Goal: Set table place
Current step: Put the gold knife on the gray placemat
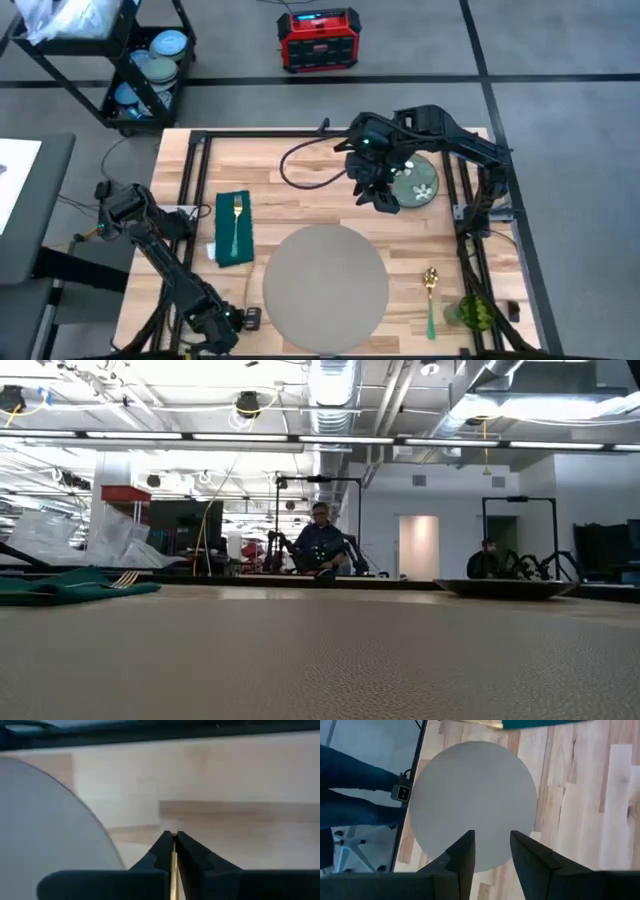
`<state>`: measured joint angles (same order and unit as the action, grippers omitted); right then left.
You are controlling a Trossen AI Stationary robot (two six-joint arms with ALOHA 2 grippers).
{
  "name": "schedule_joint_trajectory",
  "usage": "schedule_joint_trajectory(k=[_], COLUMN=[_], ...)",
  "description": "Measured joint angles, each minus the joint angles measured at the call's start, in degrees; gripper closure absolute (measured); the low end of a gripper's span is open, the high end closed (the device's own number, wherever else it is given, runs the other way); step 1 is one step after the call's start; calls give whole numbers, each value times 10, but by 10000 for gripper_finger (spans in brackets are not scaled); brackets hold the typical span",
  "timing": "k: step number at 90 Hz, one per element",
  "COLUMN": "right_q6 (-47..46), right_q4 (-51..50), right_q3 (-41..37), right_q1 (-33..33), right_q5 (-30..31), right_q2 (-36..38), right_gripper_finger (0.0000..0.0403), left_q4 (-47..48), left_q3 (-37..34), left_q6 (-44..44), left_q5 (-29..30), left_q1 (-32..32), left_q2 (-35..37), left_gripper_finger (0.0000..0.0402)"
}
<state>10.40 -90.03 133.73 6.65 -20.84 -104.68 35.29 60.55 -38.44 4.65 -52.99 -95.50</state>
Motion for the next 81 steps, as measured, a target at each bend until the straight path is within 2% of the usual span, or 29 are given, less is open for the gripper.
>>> schedule_joint_trajectory(k=[6,12,24,34,43,53,64,70,81], right_q6=[14,24,35,37,37,38,49,52,62], right_q4=[0,0,0,0,0,0,0,0,0], right_q3=[0,0,0,0,0,0,0,0,0], right_q1=[4,11,36,63,86,114,141,157,182], right_q5=[0,0,0,3,20,30,31,31,31], right_q2=[11,23,52,79,104,126,146,155,161], right_gripper_finger=[290,290,290,290,290,290,290,290,290], left_q4=[-5,-6,-44,-66,-59,-23,-43,-51,-43], left_q3=[15,30,42,55,70,72,73,75,91], left_q6=[-8,-9,52,72,34,-6,-67,-103,-183], left_q5=[-6,-36,-103,-82,-46,-46,-53,-75,-75], left_q1=[14,30,46,42,51,91,148,181,222], left_q2=[0,-3,-4,-4,-3,-3,-4,-19,-52], left_gripper_finger=[401,401,401,401,401,401,401,401,401])
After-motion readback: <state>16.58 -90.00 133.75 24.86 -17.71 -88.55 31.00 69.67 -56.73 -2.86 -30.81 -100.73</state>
